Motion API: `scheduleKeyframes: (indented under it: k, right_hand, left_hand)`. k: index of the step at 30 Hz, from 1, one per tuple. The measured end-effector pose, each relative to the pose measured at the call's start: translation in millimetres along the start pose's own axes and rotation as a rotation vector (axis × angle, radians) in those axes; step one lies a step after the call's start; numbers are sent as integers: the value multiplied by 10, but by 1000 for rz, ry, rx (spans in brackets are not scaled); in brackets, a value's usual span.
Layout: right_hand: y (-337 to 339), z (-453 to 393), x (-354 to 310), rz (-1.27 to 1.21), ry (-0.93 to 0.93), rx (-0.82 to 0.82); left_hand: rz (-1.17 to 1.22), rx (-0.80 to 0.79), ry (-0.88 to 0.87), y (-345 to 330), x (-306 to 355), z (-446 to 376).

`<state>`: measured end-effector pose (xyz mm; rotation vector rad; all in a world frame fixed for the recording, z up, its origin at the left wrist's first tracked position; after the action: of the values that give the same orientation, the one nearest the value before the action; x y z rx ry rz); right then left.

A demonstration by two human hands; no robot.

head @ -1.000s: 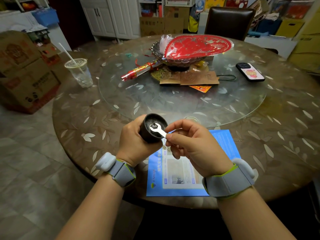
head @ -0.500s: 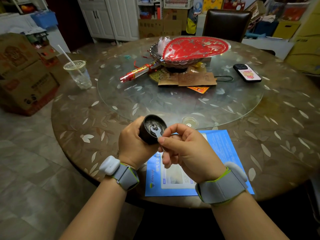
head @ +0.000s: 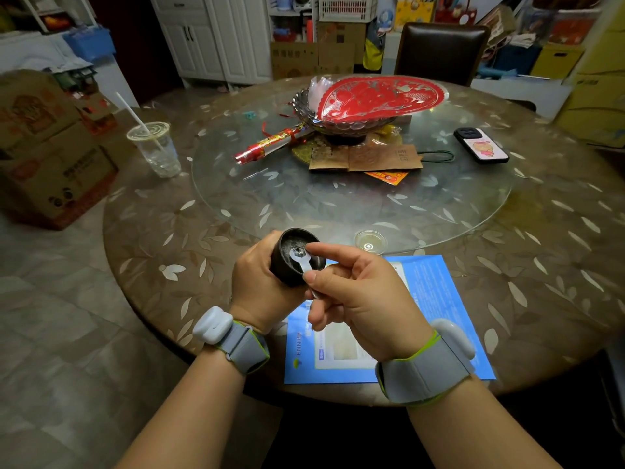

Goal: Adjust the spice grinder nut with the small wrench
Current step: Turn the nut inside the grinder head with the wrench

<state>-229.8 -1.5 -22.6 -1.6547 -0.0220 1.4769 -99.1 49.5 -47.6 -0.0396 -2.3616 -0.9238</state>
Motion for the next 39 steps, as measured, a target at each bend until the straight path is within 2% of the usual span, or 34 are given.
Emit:
scheduleKeyframes:
  k: [6, 13, 19, 26, 39]
  right_hand:
    - [22, 12, -46, 112, 31, -6]
    - [82, -62, -145, 239, 114, 66]
    - [111, -187, -208, 281, 146, 55]
    - [191, -351, -293, 513, 189, 26]
    - [164, -494, -286, 375, 248, 54]
  left_hand:
    - [85, 29, 31, 61, -105, -4]
    - [183, 83, 122, 60, -310, -38]
    - [194, 0, 65, 32, -245, -40]
    - [240, -89, 51, 55, -247, -89]
    - [271, -149, 14, 30, -252, -122]
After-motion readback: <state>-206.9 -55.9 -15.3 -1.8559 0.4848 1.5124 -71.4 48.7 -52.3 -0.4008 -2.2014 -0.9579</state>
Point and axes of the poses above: each hand's wrist, its own z-axis away from the middle knuckle, its own y-axis out of the back of the hand, x = y × z, the point moved 3 cm from there along -z, towards the middle knuckle, and after that the axes turned 13 degrees about -z, right-handed, at the moved point
